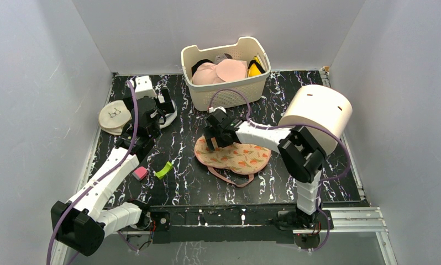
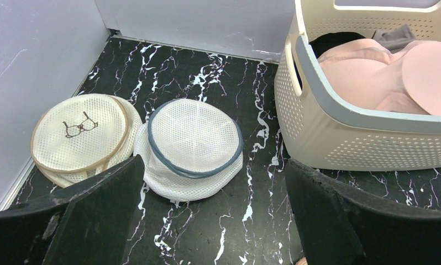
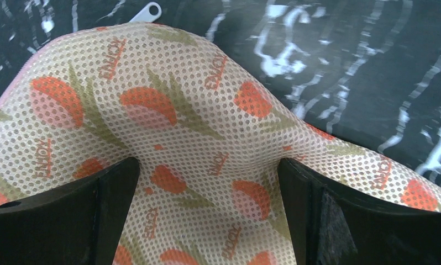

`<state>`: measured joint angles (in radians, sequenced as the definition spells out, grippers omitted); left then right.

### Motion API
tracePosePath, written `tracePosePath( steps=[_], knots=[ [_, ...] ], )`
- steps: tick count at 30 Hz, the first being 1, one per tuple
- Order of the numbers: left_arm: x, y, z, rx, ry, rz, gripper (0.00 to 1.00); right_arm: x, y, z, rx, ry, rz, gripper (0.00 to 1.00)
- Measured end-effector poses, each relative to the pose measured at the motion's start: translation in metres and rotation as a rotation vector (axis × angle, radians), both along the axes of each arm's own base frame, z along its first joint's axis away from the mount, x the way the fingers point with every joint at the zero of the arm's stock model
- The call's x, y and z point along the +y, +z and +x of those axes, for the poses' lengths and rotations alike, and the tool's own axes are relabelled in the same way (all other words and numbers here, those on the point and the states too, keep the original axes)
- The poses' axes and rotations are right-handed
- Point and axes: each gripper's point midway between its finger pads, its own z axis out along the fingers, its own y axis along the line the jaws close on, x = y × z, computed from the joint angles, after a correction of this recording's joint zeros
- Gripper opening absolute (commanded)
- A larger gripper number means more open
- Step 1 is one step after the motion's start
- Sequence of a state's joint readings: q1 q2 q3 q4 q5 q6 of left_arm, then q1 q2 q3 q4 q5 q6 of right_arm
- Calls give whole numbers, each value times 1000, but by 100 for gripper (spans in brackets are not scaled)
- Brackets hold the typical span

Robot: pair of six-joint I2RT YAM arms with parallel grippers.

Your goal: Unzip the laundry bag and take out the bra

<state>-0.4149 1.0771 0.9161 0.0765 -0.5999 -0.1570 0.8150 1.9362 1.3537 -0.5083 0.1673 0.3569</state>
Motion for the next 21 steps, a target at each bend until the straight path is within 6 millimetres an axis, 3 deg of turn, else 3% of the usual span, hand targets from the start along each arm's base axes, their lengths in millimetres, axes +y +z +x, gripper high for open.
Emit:
tracePosePath(
  steps=[5,7,9,11,13,17,21],
  knots=[
    [0,-3,1,8,-1,3,98,35,3,-22,-19,166,5,98],
    [-1,-3,1,10,-1,4,98,51,2,-44,-29,278,-7,98],
    [-1,-3,1,10,-1,4,98,56,-1,-64,-34,361,-17,98],
    [-1,-4,1,11,-3,4,98,49,-4,-85,-33,427,-36,98],
    [-2,-4,1,11,-6,3,98,32,-2,-93,-46,440,-66,98],
    [-3,-4,2,12,-12,1,98,-7,10,-84,-85,367,-140,98],
    [-4,-8,3,21,-15,2,98,-27,31,-77,-116,296,-150,98]
  ],
)
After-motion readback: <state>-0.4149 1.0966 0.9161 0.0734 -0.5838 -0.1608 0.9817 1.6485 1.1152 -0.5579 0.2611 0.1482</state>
